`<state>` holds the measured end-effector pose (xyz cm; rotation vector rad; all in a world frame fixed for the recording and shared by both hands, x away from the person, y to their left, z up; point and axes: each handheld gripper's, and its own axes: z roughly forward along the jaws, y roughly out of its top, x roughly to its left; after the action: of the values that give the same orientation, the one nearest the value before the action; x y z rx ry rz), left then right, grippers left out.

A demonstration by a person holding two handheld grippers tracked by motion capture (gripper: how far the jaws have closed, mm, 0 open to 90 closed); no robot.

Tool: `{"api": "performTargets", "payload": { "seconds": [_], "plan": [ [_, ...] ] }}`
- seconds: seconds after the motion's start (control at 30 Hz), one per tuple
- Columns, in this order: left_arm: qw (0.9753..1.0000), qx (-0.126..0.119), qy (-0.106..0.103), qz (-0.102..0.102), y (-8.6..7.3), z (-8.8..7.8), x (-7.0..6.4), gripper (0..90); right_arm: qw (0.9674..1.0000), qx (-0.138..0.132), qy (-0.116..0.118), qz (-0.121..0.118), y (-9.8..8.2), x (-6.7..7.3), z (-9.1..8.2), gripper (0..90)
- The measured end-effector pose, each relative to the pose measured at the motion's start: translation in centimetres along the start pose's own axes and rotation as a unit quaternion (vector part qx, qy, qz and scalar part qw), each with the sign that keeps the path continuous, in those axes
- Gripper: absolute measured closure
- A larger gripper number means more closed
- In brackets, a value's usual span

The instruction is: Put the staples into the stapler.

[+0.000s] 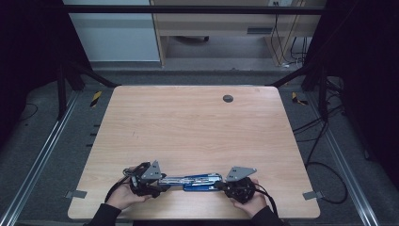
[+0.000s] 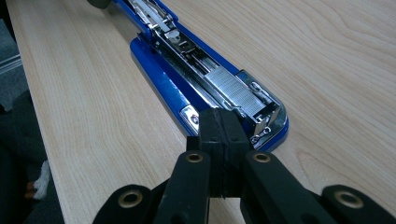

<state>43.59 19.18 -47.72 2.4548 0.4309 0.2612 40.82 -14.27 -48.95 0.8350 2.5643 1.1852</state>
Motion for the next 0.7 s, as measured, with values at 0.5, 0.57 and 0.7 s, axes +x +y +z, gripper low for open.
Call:
{"api": "performTargets", "payload": {
  "seconds": [0.5,0.57,0.7],
  "plan": [
    [0.9995,0.002,-0.028,0.014,0.11,0.30,0.70,54.5,1.0000,-0.003,-0.004,0.000,0.08,-0.09,0.17,90.0],
    [0.9994,0.006,-0.030,0.017,0.24,0.33,0.76,54.9,1.0000,-0.003,-0.004,-0.001,0.09,-0.08,0.18,90.0],
    [0.9990,0.011,-0.037,0.021,0.36,0.36,0.91,55.6,1.0000,-0.002,-0.004,-0.002,0.12,-0.07,0.24,90.0]
  ]
}}
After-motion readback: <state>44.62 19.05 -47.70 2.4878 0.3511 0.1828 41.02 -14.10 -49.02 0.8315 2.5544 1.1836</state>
